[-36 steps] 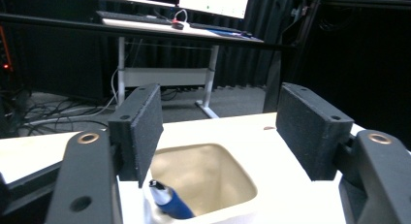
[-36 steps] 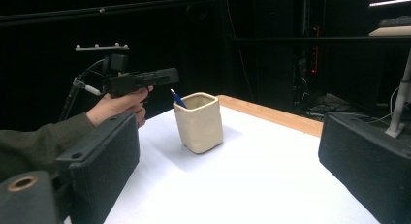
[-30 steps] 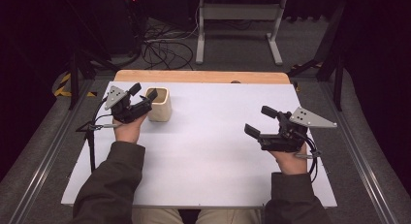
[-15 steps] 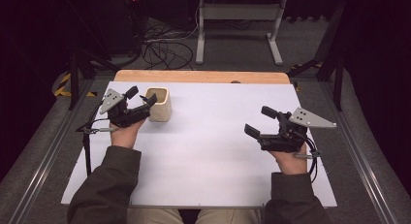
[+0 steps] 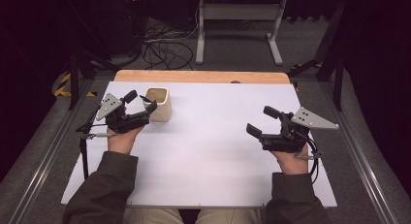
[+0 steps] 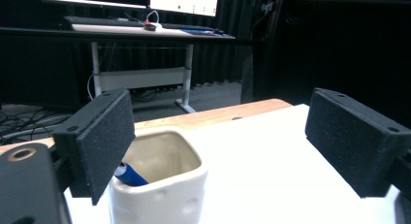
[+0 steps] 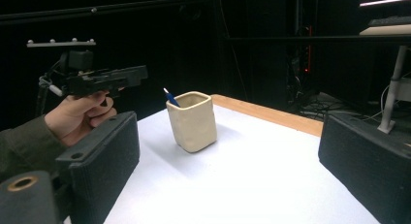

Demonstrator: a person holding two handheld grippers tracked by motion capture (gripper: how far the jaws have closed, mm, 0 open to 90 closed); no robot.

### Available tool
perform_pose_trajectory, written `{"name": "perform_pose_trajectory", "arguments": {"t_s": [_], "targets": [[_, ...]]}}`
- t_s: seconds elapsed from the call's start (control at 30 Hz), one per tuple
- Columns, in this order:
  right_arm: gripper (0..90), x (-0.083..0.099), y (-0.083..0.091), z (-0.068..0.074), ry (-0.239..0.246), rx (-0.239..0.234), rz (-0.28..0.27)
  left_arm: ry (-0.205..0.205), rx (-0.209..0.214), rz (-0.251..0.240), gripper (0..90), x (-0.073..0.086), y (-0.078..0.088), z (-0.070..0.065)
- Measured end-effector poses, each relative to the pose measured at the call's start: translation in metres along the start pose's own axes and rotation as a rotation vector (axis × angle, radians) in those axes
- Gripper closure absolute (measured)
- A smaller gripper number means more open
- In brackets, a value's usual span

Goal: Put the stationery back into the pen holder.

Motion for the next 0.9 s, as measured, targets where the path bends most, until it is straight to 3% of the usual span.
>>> {"name": "perform_pose_trajectory", "arguments": {"t_s": [0.4,0.9], "targets": [[8.3,0.001,0.001,-0.001,0.0,0.009,-0.003,-0.037,0.038,-0.009,8.4,-0.001,0.018,-0.014],[7.9,0.002,0.003,-0.002,-0.008,0.022,-0.007,-0.044,0.069,0.014,6.2,0.006,0.034,-0.023]]}}
Point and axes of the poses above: each handheld gripper's, and its own axes: y roughly backward along the jaws, x roughly out of its underside, z roughly to its left, the point moved 1 cm from there along -y, roughly forward along the jaws, and after that the axes turned 11 degrees about z, right-handed, at the moved point
